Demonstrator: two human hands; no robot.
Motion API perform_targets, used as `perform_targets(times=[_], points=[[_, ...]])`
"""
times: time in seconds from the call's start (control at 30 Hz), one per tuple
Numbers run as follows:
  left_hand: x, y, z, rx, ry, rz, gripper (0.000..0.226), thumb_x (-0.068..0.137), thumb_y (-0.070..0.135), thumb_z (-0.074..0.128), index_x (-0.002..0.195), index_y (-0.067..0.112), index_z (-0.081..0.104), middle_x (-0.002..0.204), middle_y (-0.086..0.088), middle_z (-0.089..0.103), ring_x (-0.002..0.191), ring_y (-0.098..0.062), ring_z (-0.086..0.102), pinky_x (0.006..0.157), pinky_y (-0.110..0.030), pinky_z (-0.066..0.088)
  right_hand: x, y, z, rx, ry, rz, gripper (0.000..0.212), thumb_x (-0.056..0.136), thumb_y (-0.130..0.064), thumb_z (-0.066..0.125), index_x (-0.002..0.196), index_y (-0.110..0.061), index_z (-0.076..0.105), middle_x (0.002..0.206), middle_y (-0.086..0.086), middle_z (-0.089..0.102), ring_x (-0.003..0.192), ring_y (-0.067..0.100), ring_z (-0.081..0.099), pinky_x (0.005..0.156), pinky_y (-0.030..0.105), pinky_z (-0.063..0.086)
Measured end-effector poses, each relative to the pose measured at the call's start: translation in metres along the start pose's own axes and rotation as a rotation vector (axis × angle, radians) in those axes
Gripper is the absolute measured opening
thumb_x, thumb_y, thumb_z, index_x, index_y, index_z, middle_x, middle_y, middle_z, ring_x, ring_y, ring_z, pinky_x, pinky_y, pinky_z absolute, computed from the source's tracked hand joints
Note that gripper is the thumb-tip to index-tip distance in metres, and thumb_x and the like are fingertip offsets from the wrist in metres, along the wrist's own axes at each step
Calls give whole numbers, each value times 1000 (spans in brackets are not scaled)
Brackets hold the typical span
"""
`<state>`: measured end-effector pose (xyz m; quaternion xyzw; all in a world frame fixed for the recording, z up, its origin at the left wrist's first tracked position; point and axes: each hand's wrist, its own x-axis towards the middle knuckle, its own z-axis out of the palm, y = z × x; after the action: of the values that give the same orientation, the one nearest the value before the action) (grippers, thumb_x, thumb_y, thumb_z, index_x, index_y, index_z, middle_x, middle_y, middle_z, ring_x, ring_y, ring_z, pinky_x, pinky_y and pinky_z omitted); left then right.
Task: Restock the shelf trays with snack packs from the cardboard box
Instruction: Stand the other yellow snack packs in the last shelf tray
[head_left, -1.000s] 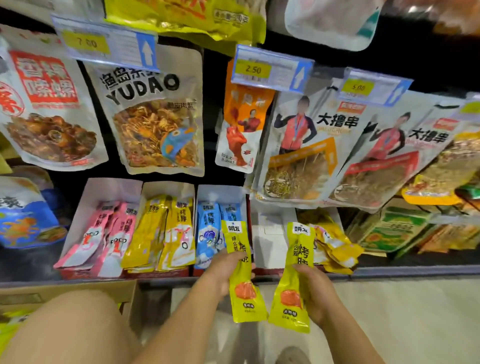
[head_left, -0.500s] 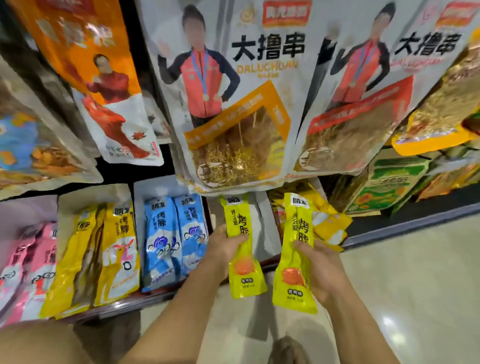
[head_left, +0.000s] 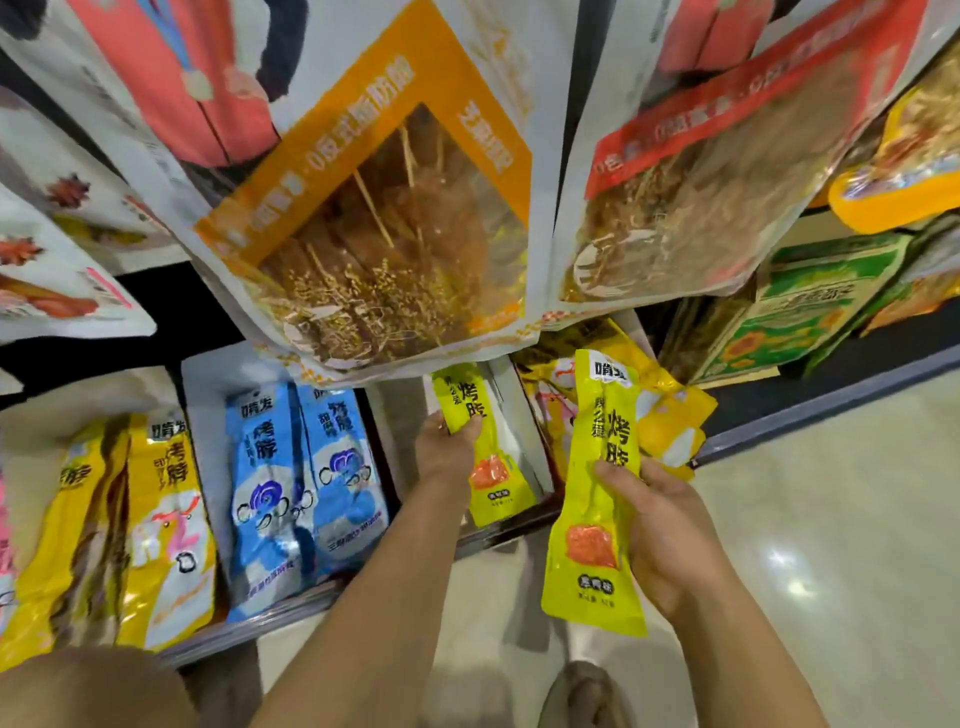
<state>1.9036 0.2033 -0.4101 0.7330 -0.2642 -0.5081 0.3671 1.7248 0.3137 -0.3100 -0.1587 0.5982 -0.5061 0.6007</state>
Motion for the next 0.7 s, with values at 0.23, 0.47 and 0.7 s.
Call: perform_targets(times=[0.23, 0.47, 0.7], points=[[9, -12, 10, 311, -85, 88, 58, 93, 12, 64, 147, 17, 44, 130, -9, 61, 118, -20, 57, 96, -24, 44, 7, 3, -5, 47, -5, 8, 28, 90, -5, 66, 117, -6, 71, 110, 15, 75, 93, 29, 72, 80, 42, 59], [-4, -4, -8, 589, -50, 237, 69, 88, 25, 70, 148, 13, 40, 130, -11, 55, 121, -25, 53, 101, -33, 45, 7, 6, 8, 15, -24, 0, 25, 91, -5, 66, 115, -6, 71, 109, 14, 76, 95, 32, 73, 87, 49, 57], [-41, 26, -57, 494, 232, 612, 25, 89, 12, 65, 113, 11, 59, 106, -6, 56, 96, -24, 57, 81, -33, 48, 18, 11, 43, -1, -74, -23, 23, 92, -2, 65, 114, -5, 69, 107, 17, 76, 95, 35, 73, 89, 53, 57]])
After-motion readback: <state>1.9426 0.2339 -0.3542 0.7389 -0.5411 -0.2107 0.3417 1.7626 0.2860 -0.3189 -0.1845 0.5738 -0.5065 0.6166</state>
